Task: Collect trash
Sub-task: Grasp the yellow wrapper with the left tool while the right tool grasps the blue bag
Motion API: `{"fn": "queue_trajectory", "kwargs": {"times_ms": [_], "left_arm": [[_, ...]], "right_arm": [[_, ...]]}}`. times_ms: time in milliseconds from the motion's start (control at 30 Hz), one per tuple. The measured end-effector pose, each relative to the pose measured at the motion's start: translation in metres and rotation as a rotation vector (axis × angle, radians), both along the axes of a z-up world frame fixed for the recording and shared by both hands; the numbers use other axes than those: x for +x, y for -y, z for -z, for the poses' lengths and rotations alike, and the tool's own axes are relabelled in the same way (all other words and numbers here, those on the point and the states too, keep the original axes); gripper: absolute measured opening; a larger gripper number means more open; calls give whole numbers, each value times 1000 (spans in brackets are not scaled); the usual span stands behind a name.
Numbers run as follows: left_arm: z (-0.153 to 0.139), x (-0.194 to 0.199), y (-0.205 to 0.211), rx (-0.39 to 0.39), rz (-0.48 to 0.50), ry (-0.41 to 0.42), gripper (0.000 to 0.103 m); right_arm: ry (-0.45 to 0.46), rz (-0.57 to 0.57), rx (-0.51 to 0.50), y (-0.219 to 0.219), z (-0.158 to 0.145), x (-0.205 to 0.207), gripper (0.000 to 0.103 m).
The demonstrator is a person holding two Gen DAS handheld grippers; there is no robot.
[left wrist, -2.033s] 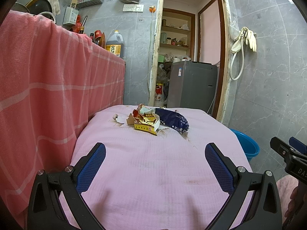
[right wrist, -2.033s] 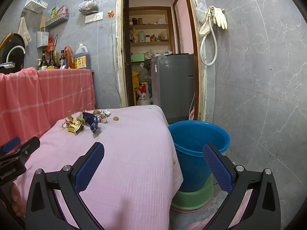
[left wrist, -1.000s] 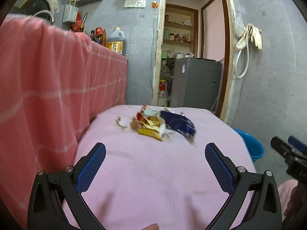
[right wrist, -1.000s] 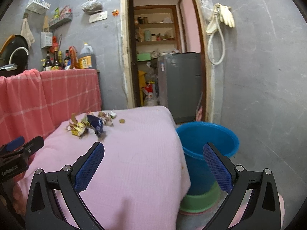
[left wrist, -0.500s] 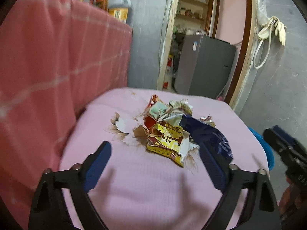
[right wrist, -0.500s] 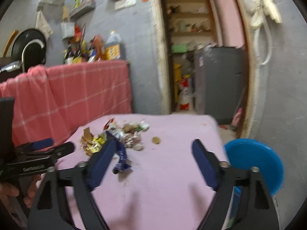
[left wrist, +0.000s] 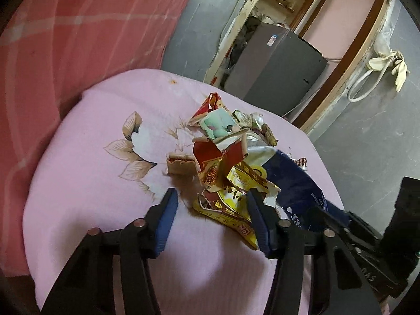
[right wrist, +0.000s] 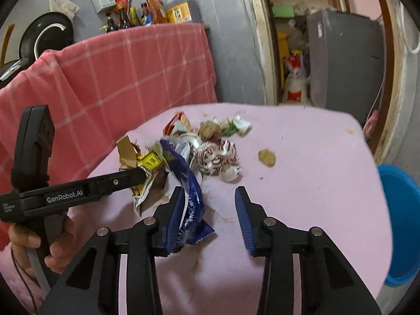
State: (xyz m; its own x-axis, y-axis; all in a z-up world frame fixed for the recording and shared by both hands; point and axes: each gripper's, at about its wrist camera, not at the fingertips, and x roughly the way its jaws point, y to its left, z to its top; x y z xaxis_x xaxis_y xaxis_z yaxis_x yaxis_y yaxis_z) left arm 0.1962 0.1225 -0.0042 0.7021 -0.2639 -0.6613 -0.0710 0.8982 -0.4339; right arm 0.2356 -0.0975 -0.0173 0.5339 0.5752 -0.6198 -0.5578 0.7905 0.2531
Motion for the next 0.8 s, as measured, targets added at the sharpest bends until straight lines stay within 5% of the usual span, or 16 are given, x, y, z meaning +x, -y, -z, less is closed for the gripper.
{"fn": "queue_trajectory", "kwargs": {"times_ms": [200,433,800], "left_arm": [[-3,-9,-10,-58,10,3,22],[-17,-39,-8,-91,11,26,18],[-58,-58,62,-2,47,187,17]], "right_arm": [[-51,-8,21,4,5,5,16],[16,20,44,16,-7,-15,12],[217,210,98,70,-37,-54,10]]}}
